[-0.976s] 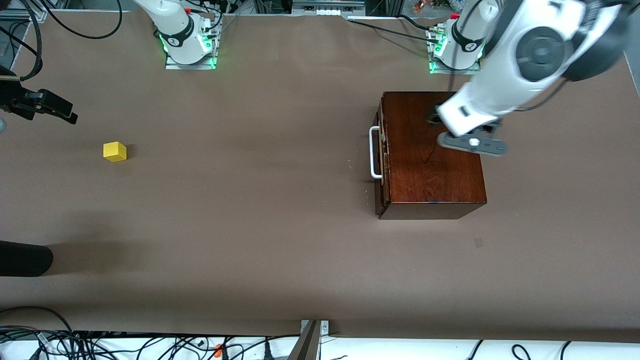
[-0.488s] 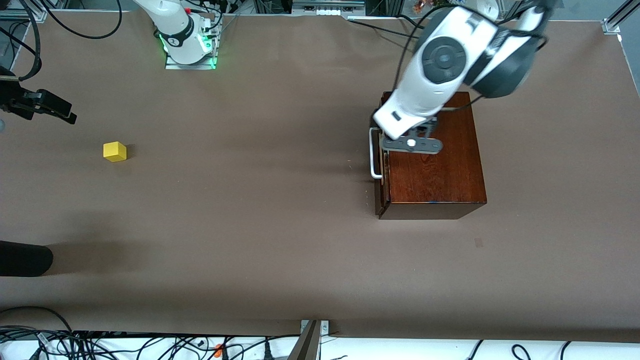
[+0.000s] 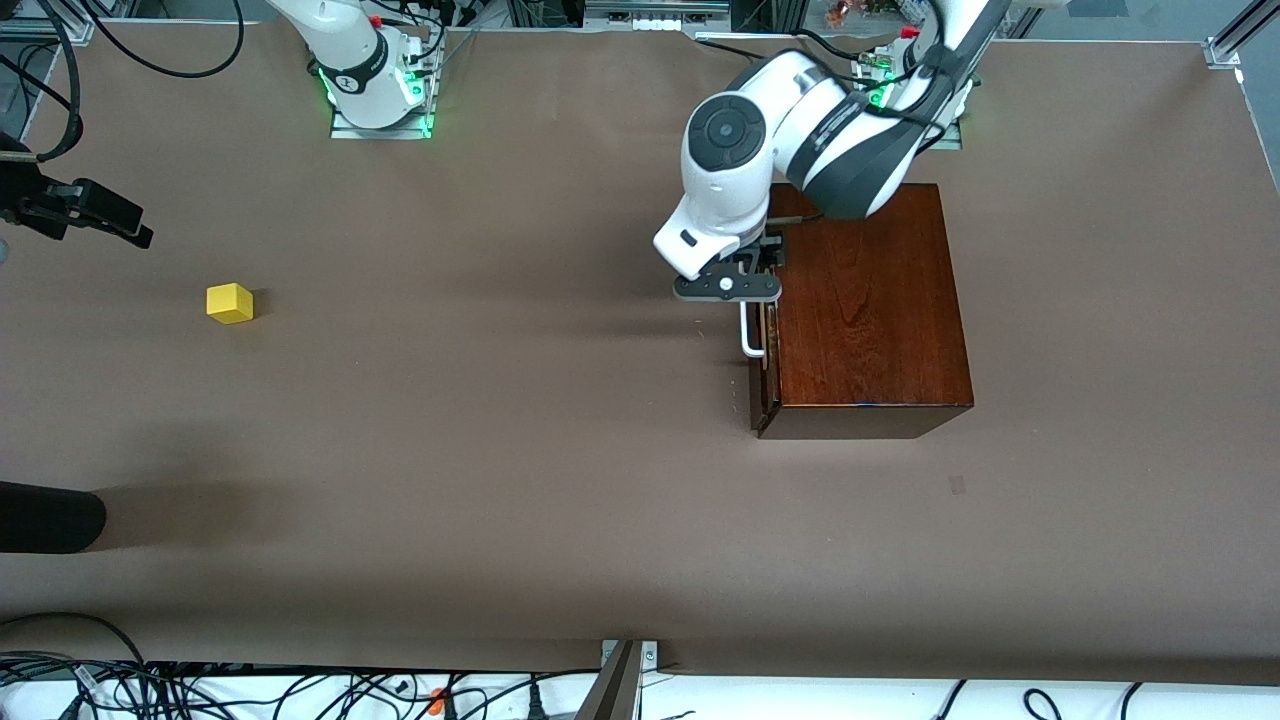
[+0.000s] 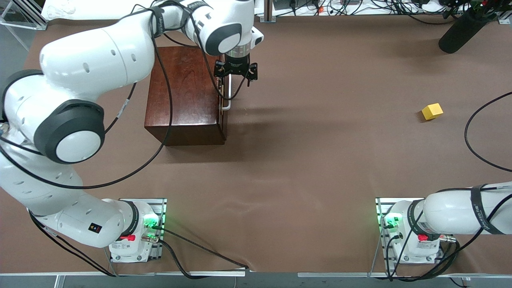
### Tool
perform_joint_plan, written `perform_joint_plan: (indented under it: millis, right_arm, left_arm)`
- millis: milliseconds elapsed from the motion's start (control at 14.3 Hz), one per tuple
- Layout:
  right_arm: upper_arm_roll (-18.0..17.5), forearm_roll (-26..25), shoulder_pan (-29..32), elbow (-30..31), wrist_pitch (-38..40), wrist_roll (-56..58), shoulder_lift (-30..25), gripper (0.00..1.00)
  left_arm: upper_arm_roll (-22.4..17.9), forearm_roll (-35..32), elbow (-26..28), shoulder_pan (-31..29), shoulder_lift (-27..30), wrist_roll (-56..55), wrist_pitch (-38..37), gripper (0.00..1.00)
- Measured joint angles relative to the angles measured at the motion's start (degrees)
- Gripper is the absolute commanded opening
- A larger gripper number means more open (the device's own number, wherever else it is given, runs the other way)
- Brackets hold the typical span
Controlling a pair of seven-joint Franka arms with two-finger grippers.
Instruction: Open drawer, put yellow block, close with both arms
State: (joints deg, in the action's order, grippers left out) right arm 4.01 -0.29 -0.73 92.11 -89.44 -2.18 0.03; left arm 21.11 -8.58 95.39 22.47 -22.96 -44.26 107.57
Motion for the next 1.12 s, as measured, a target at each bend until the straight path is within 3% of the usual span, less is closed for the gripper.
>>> perform_joint_plan:
  millis: [418, 1115]
  right_arm:
    - [0.0, 0.0, 0.0, 0.0, 0.0, 0.0, 0.0, 1.00]
    - [0.0, 0.0, 0.0, 0.0, 0.0, 0.0, 0.0, 1.00]
  left_arm:
    - [-0.1, -8.6, 0.0, 0.1, -4.1, -1.3, 2.1, 1.00]
    - [0.0, -9.1, 0.0, 1.7, -6.2, -4.4, 3.2, 1.00]
